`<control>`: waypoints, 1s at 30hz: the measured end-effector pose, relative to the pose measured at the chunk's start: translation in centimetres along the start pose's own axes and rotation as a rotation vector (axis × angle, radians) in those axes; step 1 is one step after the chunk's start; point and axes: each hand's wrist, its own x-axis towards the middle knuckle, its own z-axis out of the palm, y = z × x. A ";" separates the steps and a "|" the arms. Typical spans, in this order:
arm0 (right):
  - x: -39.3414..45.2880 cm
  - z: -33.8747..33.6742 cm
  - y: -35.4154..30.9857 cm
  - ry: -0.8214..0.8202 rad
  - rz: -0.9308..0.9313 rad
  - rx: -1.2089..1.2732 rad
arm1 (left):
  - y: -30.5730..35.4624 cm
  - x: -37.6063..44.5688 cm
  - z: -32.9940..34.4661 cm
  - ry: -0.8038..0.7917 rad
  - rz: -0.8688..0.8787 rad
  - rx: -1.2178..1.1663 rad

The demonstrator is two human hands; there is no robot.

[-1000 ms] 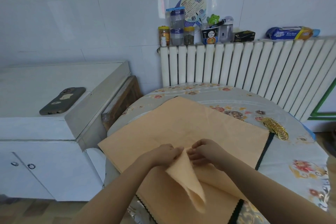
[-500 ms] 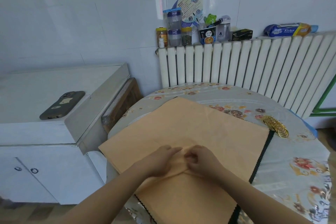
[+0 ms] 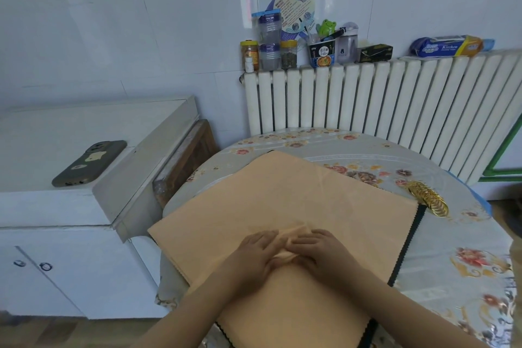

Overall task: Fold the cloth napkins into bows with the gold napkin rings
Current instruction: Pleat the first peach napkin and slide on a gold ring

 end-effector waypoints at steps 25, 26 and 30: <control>1.9 2.7 3.3 0.224 -0.091 -0.052 | -1.3 3.9 1.7 0.376 0.155 -0.212; 1.5 2.7 3.5 0.207 -0.099 -0.075 | -1.4 3.8 1.7 0.361 0.153 -0.173; 0.4 2.4 3.9 0.119 -0.069 -0.101 | -0.9 3.5 1.6 0.198 0.101 -0.011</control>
